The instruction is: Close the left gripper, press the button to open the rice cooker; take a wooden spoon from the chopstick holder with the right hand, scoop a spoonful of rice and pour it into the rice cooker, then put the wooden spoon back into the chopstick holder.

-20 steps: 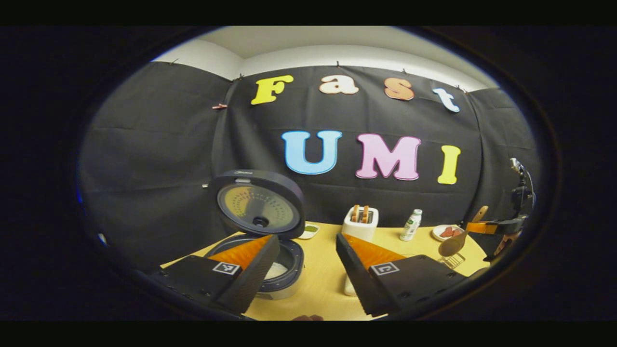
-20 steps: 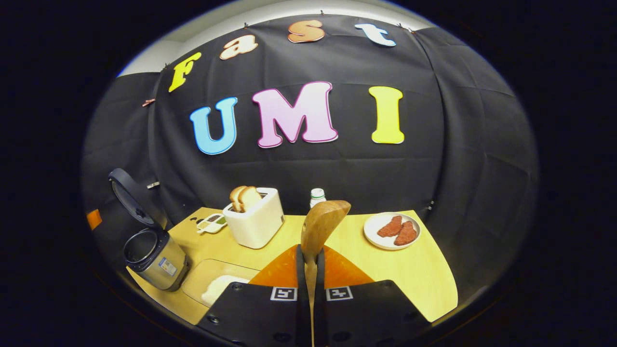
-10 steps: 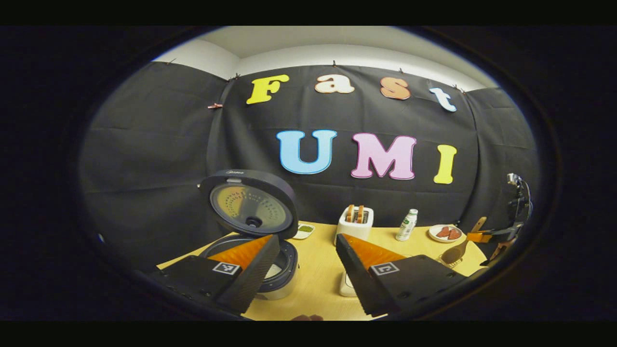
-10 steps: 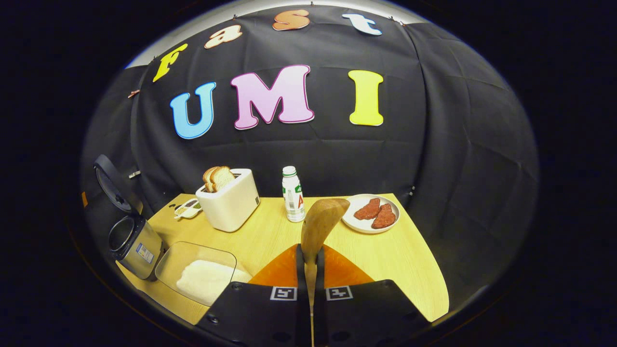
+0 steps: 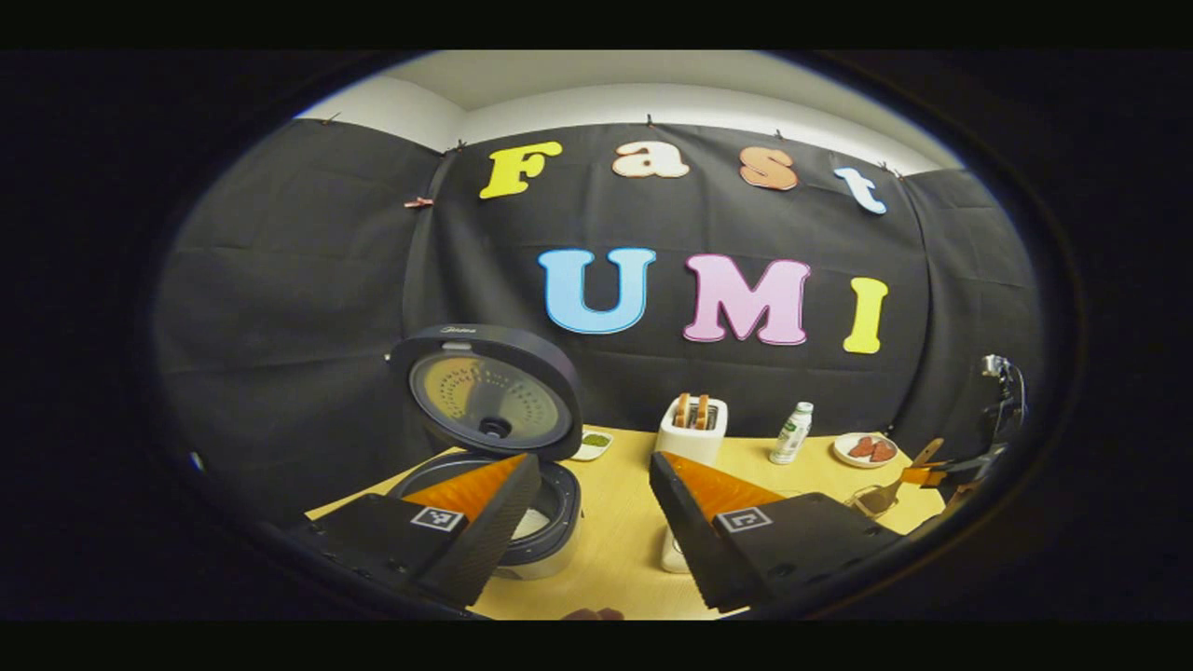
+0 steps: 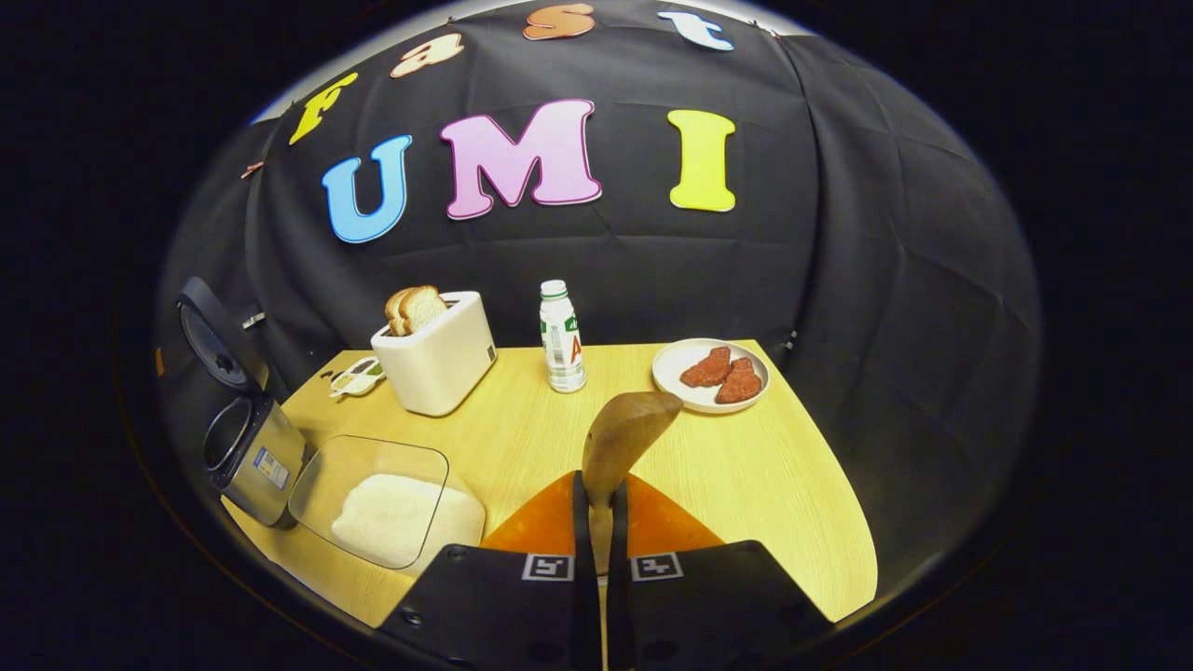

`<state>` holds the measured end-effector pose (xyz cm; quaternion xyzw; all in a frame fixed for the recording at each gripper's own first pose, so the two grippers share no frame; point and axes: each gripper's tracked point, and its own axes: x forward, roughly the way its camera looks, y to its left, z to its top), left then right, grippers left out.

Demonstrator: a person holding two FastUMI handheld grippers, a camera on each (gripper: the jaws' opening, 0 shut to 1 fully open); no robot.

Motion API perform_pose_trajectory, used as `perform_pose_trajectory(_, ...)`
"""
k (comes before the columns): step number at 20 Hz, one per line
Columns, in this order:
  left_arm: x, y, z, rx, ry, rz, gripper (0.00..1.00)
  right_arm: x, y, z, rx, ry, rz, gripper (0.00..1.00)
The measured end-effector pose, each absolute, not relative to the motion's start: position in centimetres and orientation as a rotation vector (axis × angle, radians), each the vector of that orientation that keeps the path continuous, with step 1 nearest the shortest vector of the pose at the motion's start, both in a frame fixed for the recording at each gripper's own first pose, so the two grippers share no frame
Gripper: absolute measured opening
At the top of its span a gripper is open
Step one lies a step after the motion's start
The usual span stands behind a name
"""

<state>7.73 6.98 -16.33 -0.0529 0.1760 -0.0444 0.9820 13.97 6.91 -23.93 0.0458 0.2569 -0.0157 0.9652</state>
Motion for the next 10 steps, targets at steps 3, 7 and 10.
perform_pose_trajectory(3,7.5,7.1,-16.2,-0.102,0.355,-0.091,0.83,13.5,6.6,-25.2,0.111,0.56,-0.045,0.11)
perform_pose_trajectory(7,7.3,7.5,-16.2,-0.111,0.354,-0.083,0.83,13.1,5.3,-25.1,0.13,0.558,-0.096,0.19)
perform_pose_trajectory(10,7.3,7.6,-16.2,-0.112,0.35,-0.082,0.83,12.7,4.5,-24.7,0.133,0.55,-0.122,0.25)
